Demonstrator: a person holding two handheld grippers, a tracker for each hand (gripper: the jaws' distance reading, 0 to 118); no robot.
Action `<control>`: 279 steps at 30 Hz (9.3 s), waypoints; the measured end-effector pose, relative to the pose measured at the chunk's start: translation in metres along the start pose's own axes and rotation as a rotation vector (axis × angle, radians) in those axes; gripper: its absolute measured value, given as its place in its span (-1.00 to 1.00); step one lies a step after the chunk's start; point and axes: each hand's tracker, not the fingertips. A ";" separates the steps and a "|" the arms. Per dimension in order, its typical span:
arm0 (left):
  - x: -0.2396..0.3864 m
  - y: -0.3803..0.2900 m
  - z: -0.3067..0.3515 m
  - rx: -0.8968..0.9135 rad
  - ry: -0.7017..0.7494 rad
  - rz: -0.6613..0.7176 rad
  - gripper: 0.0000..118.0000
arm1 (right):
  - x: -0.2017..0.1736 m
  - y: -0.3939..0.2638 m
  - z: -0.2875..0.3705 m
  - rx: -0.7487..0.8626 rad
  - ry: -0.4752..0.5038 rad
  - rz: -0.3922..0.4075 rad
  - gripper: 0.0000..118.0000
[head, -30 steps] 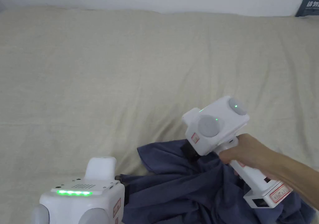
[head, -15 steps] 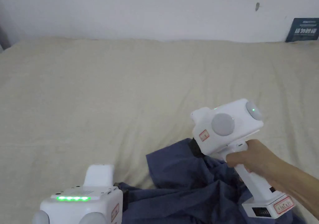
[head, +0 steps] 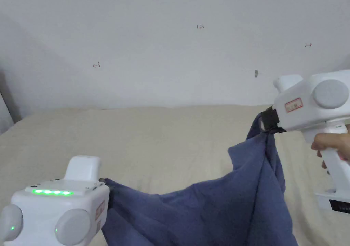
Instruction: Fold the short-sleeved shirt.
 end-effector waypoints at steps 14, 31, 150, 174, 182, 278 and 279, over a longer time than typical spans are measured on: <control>-0.049 0.134 0.105 0.341 0.207 0.045 -0.97 | 0.060 0.078 0.186 0.330 -0.168 -0.112 -0.83; -0.061 0.196 0.159 0.478 0.258 0.061 -0.97 | 0.057 0.093 0.255 0.587 -0.196 -0.158 -0.83; -0.041 -0.217 0.025 -0.331 -0.066 0.215 0.49 | 0.017 -0.356 0.097 -0.092 -0.015 -0.360 0.83; -0.074 -0.247 0.048 -0.391 -0.052 0.240 -1.00 | -0.040 -0.350 0.072 -0.181 0.095 -0.216 -0.96; -0.089 -0.254 -0.029 -0.459 -0.162 0.305 0.71 | -0.047 -0.350 0.058 -0.229 0.122 -0.216 -0.96; -0.075 -0.135 -0.110 -0.380 -0.131 0.189 -0.98 | 0.072 -0.249 -0.086 -0.342 -0.114 -0.245 -0.81; -0.075 -0.137 -0.119 -0.397 -0.124 0.195 -0.98 | 0.072 -0.248 -0.094 -0.349 -0.117 -0.247 -0.81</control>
